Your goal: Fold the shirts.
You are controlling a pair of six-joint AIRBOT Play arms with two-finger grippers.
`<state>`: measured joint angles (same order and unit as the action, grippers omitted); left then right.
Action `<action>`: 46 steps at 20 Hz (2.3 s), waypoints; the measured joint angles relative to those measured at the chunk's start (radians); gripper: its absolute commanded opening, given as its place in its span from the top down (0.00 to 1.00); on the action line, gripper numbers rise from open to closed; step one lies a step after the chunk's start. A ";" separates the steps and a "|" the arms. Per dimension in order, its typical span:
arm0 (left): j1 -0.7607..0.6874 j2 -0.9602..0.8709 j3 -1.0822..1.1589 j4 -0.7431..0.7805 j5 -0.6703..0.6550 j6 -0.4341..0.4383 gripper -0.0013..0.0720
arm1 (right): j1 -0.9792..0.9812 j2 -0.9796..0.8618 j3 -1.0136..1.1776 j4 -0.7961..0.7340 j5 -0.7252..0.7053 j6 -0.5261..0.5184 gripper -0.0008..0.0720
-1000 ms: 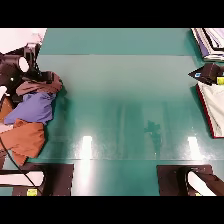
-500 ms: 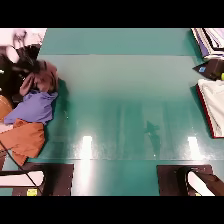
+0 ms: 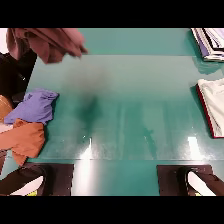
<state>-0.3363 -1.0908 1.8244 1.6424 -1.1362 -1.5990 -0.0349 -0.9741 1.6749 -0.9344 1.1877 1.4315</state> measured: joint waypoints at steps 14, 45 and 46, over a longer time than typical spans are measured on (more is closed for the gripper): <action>-0.318 -0.137 -0.311 -0.093 -0.140 -0.049 0.16 | 0.000 -0.066 0.195 -0.003 0.200 -0.001 0.97; 0.109 -0.360 -0.625 -0.627 0.224 0.244 0.94 | 0.059 -0.120 -0.854 -0.034 0.194 -0.003 0.32; 0.109 -0.360 -0.620 -0.626 0.224 0.245 0.94 | 0.089 -0.145 -0.904 -0.009 0.160 -0.014 0.32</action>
<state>-0.2276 -1.4509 1.2041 1.0164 -0.9127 -1.3544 0.0540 -1.1191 0.7704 -0.9432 1.3479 1.4178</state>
